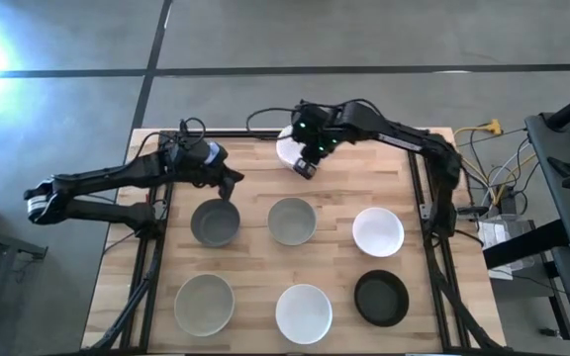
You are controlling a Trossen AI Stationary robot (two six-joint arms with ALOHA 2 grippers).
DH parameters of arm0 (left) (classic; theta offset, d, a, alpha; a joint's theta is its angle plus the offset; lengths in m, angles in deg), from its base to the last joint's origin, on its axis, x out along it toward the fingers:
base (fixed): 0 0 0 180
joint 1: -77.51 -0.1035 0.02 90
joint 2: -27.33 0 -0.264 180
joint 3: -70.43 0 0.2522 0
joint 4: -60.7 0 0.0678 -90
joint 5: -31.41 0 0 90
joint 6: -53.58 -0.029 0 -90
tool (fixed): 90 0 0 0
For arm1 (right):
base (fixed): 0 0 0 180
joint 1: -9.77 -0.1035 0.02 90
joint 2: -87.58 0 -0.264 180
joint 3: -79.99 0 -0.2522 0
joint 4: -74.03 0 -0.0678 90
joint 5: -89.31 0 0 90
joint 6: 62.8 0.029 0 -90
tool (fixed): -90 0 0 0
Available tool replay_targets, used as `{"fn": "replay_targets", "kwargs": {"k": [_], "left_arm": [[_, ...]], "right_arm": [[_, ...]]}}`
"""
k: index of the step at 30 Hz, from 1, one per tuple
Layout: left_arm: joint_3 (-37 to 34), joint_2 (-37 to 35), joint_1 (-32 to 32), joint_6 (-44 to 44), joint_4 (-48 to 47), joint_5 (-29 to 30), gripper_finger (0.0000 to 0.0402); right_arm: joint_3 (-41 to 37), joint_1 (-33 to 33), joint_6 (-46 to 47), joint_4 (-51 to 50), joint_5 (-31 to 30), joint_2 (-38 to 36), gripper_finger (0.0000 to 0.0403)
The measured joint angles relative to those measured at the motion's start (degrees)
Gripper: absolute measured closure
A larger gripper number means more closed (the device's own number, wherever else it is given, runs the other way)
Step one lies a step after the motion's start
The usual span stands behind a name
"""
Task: Nest bowls inside each other
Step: Stack the white bowl on the stacked white bowl
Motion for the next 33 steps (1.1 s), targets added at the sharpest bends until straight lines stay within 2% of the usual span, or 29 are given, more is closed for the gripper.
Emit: {"fn": "replay_targets", "kwargs": {"k": [6, 15, 20, 26, 33], "left_arm": [[0.0, 2.43, 1.0, 0.0, 0.39, -1.85, 0.0402], [0.0, 5.29, 3.03, 0.16, 5.33, -1.9, 0.0402], [0.33, 6.77, 3.39, 0.21, 7.36, -1.94, 0.0402], [0.47, 7.64, 3.43, 0.39, 7.92, -2.12, 0.0402], [0.55, 7.64, 3.43, 0.43, 8.88, -2.4, 0.0402]], "right_arm": [[-9.58, -4.42, 3.63, -3.9, -2.64, -10.23, 0.0394], [-36.02, -9.29, 15.84, -3.57, -4.23, -30.41, 0.0394], [-50.27, -9.35, 26.04, -2.1, -3.8, -40.56, 0.0388], [-64.17, -8.32, 35.19, -2.01, 1.07, -49.24, 0.0333], [-72.14, -8.32, 39.89, -1.93, 2.06, -53.26, 0.0235]]}}
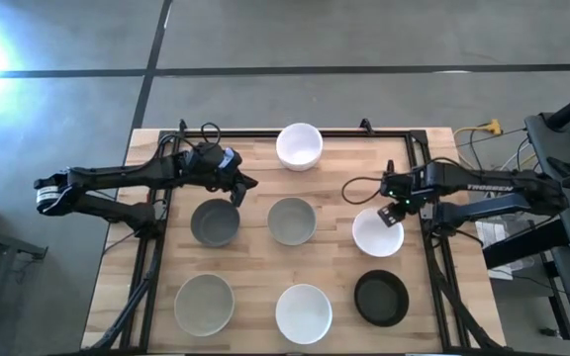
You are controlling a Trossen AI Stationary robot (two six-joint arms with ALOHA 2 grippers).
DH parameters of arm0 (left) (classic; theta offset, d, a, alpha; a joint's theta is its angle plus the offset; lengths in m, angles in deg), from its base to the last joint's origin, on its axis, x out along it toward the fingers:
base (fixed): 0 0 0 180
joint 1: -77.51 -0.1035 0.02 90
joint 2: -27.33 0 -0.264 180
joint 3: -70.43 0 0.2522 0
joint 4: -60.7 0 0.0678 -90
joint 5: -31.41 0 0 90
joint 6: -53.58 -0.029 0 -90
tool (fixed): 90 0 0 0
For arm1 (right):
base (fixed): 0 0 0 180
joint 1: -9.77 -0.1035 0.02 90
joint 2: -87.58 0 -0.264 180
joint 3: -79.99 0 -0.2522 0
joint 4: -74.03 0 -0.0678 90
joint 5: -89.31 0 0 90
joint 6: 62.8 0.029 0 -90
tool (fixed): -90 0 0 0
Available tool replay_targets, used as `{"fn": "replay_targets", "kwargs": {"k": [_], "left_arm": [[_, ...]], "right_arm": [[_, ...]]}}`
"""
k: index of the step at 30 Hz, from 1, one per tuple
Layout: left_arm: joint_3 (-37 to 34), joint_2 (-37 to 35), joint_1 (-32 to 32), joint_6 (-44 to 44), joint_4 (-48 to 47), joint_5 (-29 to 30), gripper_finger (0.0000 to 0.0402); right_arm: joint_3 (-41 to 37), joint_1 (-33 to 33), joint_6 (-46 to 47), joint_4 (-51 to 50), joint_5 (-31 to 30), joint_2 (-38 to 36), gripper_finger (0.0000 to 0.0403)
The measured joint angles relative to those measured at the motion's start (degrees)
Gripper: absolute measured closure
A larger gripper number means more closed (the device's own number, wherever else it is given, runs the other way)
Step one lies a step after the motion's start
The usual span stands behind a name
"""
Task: Nest bowls inside each other
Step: Stack the white bowl on the stacked white bowl
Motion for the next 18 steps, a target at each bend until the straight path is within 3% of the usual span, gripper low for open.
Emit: {"fn": "replay_targets", "kwargs": {"k": [6, 18], "left_arm": [[0.0, -0.04, 0.0, 0.09, -0.01, 0.0, 0.0402], [0.0, -0.07, 0.0, 1.53, -0.01, -0.01, 0.0402]], "right_arm": [[-3.18, 0.0, -0.12, 2.65, 0.66, 0.06, 0.0192], [-9.35, 0.01, 1.24, 10.88, 3.83, 2.8, 0.0191]]}}
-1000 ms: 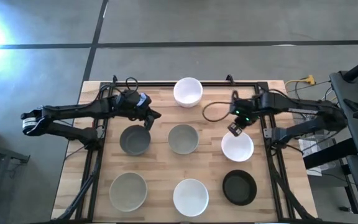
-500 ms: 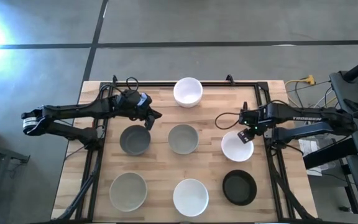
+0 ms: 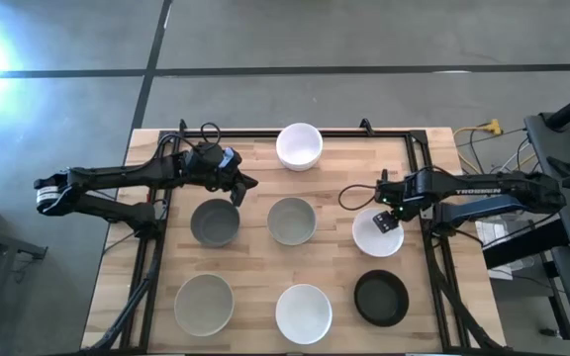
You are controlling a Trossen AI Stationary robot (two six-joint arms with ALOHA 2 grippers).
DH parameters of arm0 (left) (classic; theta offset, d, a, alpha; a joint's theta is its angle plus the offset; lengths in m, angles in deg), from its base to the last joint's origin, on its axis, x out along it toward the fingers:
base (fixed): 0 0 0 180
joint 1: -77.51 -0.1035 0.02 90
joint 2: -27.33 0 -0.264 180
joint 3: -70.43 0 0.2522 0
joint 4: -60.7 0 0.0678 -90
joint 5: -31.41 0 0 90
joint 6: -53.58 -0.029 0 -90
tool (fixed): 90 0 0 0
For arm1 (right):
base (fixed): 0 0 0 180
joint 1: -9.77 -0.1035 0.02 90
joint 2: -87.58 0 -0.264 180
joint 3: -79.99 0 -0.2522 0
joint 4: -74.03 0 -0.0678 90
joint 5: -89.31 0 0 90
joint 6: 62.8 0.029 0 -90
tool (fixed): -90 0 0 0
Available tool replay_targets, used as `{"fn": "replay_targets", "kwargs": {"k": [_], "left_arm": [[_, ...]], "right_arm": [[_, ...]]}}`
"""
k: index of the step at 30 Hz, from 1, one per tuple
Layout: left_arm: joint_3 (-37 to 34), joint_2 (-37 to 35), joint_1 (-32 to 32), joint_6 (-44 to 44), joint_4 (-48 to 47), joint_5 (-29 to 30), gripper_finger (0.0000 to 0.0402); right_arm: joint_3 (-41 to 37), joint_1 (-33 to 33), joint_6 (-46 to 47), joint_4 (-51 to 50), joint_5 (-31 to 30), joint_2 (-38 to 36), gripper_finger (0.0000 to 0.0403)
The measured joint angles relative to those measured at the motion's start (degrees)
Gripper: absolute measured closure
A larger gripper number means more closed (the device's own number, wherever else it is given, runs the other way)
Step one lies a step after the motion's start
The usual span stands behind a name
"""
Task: Nest bowls inside each other
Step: Stack the white bowl on the stacked white bowl
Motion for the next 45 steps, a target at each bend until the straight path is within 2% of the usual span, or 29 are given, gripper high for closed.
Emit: {"fn": "replay_targets", "kwargs": {"k": [4, 14, 17, 24, 31, 38, 45], "left_arm": [[0.0, 0.0, 0.0, 0.0, 0.0, 0.02, 0.0402], [0.0, -0.02, 0.0, 0.0, 0.59, 0.02, 0.0402], [0.0, -0.02, 0.0, 0.0, 1.18, 0.02, 0.0402], [-0.02, -0.04, -0.02, -0.01, 1.46, 0.04, 0.0402], [-0.02, -0.04, -0.02, -0.02, 1.44, 0.04, 0.0402], [-0.02, -0.04, -0.02, -0.04, 1.44, 0.04, 0.0402], [-0.07, -0.04, -0.02, -0.04, 1.42, 0.04, 0.0402]], "right_arm": [[-0.93, -0.01, -0.65, 4.34, 3.16, 1.67, 0.022], [-1.09, -0.01, -1.79, 14.29, 4.16, 5.27, 0.0359], [-1.09, -0.01, -3.37, 15.94, 5.64, 6.84, 0.0388], [-1.07, -0.01, -3.56, 20.38, 6.96, 8.44, 0.0393], [0.8, 0.24, -2.15, 30.2, 6.48, 5.6, 0.0394], [1.75, 4.11, 0.48, 49.25, 3.04, 4.16, 0.0394], [1.79, 14.3, 4.6, 68.15, 1.92, 7.5, 0.0394]]}}
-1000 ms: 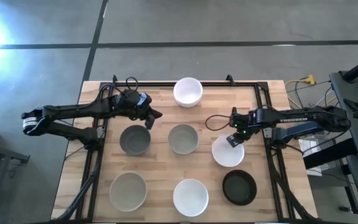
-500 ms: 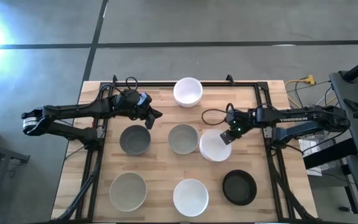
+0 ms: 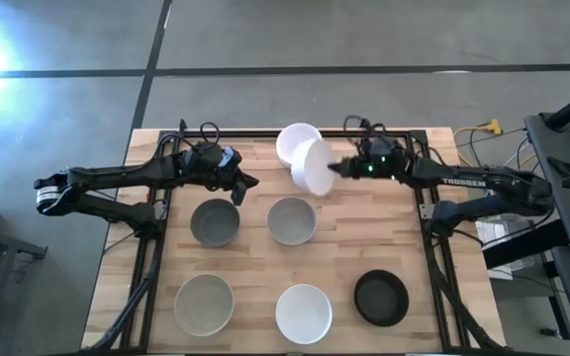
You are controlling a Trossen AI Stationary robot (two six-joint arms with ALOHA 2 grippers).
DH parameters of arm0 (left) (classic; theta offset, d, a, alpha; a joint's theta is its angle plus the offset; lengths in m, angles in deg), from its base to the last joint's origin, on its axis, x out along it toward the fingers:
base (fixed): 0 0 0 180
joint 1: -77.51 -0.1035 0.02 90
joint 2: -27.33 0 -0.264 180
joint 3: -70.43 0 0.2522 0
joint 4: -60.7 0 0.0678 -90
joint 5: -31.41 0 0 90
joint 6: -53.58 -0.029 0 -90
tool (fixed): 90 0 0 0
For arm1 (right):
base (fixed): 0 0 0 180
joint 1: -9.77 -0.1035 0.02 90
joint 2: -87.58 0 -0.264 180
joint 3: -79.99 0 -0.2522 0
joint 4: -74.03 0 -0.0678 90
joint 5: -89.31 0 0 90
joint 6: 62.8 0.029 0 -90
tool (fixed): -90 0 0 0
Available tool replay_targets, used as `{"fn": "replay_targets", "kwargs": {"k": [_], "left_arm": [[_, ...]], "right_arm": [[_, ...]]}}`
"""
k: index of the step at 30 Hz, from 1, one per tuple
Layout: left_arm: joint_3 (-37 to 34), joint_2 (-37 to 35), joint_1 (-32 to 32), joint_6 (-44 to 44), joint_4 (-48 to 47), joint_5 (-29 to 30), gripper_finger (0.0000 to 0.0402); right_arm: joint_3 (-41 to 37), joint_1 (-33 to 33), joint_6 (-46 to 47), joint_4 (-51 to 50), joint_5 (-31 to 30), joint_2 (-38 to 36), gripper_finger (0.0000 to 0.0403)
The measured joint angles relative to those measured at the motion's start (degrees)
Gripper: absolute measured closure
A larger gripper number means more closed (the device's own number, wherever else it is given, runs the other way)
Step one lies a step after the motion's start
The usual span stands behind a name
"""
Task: Nest bowls inside each other
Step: Stack the white bowl on the stacked white bowl
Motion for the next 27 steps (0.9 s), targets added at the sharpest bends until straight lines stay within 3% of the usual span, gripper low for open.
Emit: {"fn": "replay_targets", "kwargs": {"k": [6, 11, 23, 27], "left_arm": [[-0.04, 0.0, 0.0, 0.0, 0.0, 0.01, 0.0402], [-0.04, 0.0, 0.0, 0.0, 0.0, 0.02, 0.0402], [-0.04, 0.0, 0.01, 0.0, 0.0, 0.02, 0.0402], [-0.04, 0.0, 0.0, 0.0, 0.0, 0.02, 0.0402]], "right_arm": [[0.98, 7.67, 3.35, 4.31, 3.18, 6.23, 0.0394], [10.11, 10.08, 0.6, -0.65, 4.77, 13.96, 0.0394], [45.95, 14.46, -15.08, -37.95, 4.5, 36.46, 0.0394], [55.05, 15.25, -19.12, -47.49, 1.33, 41.73, 0.0394]]}}
